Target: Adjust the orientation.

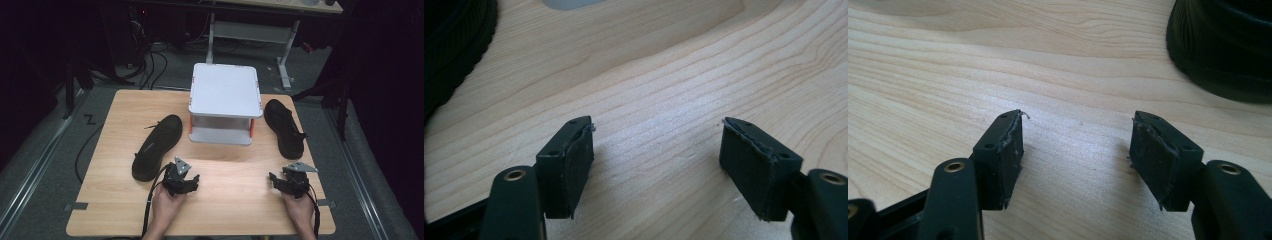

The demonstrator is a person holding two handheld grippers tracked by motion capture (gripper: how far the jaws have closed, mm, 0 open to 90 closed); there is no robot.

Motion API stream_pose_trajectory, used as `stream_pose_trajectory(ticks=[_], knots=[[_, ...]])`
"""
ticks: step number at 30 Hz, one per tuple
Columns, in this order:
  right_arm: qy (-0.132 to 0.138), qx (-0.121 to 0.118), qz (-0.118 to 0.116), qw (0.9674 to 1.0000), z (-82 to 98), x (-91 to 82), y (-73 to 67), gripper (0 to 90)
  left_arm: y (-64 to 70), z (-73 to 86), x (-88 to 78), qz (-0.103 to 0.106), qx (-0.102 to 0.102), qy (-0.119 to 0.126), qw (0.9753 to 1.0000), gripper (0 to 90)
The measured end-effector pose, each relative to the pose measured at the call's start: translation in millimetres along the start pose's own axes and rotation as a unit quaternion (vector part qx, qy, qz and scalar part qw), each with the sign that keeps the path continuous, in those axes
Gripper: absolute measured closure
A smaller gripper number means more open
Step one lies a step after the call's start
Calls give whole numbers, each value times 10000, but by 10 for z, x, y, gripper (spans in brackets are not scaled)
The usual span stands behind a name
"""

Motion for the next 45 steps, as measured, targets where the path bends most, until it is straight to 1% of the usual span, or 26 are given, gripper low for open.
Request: stream_pose_trajectory(ticks=[12, 16, 17, 19, 24, 27, 30, 31, 33, 34, 35, 38, 41, 43, 45], knots=[[-9, -13, -17, 10000, 2, -1, -10, 361, 5, 9, -10, 31, 11, -19, 10000, 296], [-11, -12, -21, 10000, 2, -1, -11, 355, 6, 21, -14, 39, 28, -72, 10000, 263], [-11, -12, -21, 10000, 2, -1, -11, 355, 6, 21, -14, 39, 28, -72, 10000, 262], [-13, -12, -21, 10000, 3, -1, -12, 354, 17, 35, -19, 44, 65, -177, 9998, 265], [-12, -8, -15, 10000, 3, -2, -13, 352, 15, 41, -28, 16, 79, -245, 9997, 265], [-12, -9, -15, 10000, 3, -2, -13, 352, 14, 39, -54, 3, 146, -262, 9995, 292], [-12, -9, -16, 10000, 3, -2, -13, 351, 26, 22, -78, 40, 156, -234, 9996, 296], [-11, -11, -17, 10000, 3, -1, -14, 350, 43, 2, -106, 95, 130, -224, 9996, 299], [-13, -10, -17, 10000, 4, -2, -14, 350, 50, -5, -126, 124, 154, -235, 9995, 325], [-13, -9, -18, 10000, 4, -2, -14, 350, 60, -31, -153, 140, 192, -178, 9996, 328], [-14, -9, -19, 10000, 4, -2, -14, 349, 63, -43, -169, 152, 210, -170, 9995, 333], [-13, -10, -19, 10000, 4, -2, -14, 349, 83, -90, -232, 236, 192, -145, 9994, 346], [-13, -10, -19, 10000, 4, -1, -14, 348, 105, -162, -301, 327, 231, -36, 9992, 365], [-13, -13, -21, 10000, 4, -1, -15, 347, 115, -213, -340, 382, 191, 0, 9991, 378], [-12, -13, -20, 10000, 3, -1, -15, 347, 126, -260, -372, 437, 107, 24, 9990, 384]])
Point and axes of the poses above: each handheld gripper's, and its own axes: x roughly forward along the jaws, z roughly out of its underside, y roughly to its right, the point moved 10 cm from there along x, roughly forward along the jaws, and after that the axes turned 11 degrees about -x, right-handed, at the moved point
